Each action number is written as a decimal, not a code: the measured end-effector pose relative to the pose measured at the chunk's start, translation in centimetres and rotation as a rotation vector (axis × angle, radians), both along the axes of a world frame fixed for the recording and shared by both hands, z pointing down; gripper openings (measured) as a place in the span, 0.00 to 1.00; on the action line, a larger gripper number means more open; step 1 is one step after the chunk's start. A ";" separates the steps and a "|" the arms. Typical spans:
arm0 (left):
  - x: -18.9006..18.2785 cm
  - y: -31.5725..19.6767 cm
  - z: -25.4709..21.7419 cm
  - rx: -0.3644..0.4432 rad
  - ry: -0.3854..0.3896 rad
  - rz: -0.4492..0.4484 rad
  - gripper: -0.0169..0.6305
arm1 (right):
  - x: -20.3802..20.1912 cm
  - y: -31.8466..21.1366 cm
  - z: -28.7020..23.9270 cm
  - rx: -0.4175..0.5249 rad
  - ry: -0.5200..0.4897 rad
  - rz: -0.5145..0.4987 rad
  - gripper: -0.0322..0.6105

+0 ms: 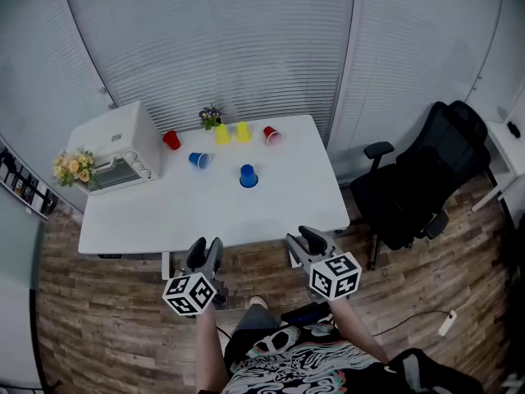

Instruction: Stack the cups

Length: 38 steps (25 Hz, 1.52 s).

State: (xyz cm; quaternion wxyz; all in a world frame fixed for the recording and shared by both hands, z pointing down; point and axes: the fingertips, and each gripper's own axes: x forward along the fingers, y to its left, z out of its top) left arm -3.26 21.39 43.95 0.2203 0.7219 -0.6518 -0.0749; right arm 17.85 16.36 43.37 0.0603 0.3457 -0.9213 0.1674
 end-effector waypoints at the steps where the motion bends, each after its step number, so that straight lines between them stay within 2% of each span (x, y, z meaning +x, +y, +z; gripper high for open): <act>1: -0.3 -0.2 0.1 -0.003 0.002 -0.003 0.33 | 0.0 -0.2 0.2 -0.005 0.001 0.001 0.30; 9: -3.5 -4.3 1.1 -0.013 -0.014 -0.013 0.33 | -1.8 -4.2 2.0 -0.034 0.023 -0.002 0.29; 14: -7.0 -9.4 2.6 -0.050 -0.065 0.008 0.34 | -4.8 -8.4 3.7 -0.068 0.064 -0.019 0.29; 18: -10.4 -14.4 3.7 -0.066 -0.059 0.011 0.34 | -7.2 -13.0 4.9 -0.092 0.084 -0.016 0.29; 23: -13.6 -20.2 5.6 -0.109 -0.093 0.053 0.35 | -9.8 -17.9 6.4 -0.115 0.120 0.006 0.29; 29: -16.5 -25.5 8.1 -0.165 -0.150 0.122 0.36 | -12.1 -21.3 8.7 -0.170 0.156 0.010 0.28; 38: -20.0 -30.7 12.4 -0.227 -0.094 0.164 0.43 | -13.8 -23.6 11.3 -0.222 0.223 0.028 0.28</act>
